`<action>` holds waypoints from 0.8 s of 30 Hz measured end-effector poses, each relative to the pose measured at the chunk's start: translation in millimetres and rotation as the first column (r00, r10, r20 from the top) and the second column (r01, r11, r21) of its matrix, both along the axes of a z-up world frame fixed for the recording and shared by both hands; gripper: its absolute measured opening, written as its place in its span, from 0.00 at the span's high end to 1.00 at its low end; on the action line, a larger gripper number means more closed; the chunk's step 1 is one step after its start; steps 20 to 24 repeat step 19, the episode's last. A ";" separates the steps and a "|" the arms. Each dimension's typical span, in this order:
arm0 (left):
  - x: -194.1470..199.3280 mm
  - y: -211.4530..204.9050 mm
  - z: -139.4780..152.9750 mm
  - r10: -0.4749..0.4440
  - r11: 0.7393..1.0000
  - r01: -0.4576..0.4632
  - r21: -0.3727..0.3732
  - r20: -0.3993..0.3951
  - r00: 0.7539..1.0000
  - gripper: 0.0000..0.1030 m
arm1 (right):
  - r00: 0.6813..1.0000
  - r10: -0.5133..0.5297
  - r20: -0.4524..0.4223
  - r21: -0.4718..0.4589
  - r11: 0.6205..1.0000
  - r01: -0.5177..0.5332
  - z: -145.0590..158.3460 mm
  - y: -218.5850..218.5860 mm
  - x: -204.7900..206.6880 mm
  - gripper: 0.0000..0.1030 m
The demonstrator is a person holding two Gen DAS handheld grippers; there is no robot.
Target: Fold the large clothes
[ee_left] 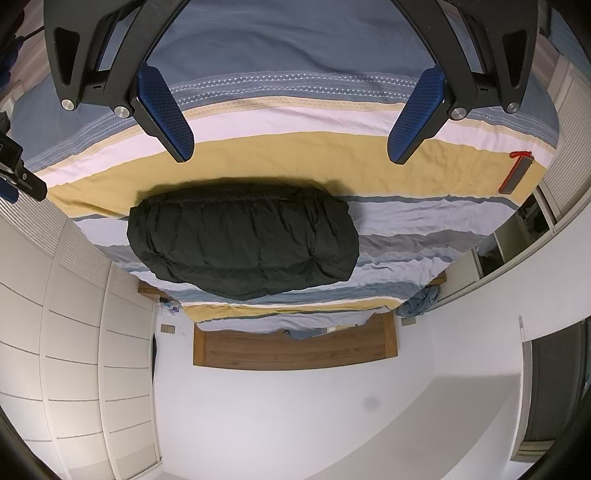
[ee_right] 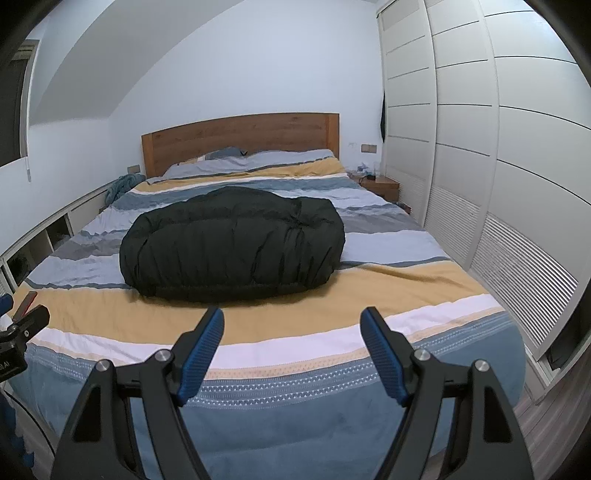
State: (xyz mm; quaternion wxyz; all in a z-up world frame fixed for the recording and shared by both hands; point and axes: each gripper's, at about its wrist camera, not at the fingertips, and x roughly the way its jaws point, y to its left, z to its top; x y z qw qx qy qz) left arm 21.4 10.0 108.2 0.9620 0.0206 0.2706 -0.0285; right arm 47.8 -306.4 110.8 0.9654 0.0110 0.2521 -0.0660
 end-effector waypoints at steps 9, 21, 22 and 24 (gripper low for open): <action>3.9 4.4 -3.9 0.007 1.000 -0.007 -0.010 -0.009 1.000 0.01 | 1.000 0.002 -0.019 -0.005 1.000 -0.002 -5.9 2.0 3.5 0.27; 8.9 9.6 -9.1 0.009 1.000 -0.010 -0.020 -0.027 1.000 0.01 | 0.999 0.003 -0.041 -0.008 1.000 -0.003 -13.0 2.4 8.4 0.27; 8.9 9.6 -9.1 0.009 1.000 -0.010 -0.020 -0.027 1.000 0.01 | 0.999 0.003 -0.041 -0.008 1.000 -0.003 -13.0 2.4 8.4 0.27; 8.9 9.6 -9.1 0.009 1.000 -0.010 -0.020 -0.027 1.000 0.01 | 0.999 0.003 -0.041 -0.008 1.000 -0.003 -13.0 2.4 8.4 0.27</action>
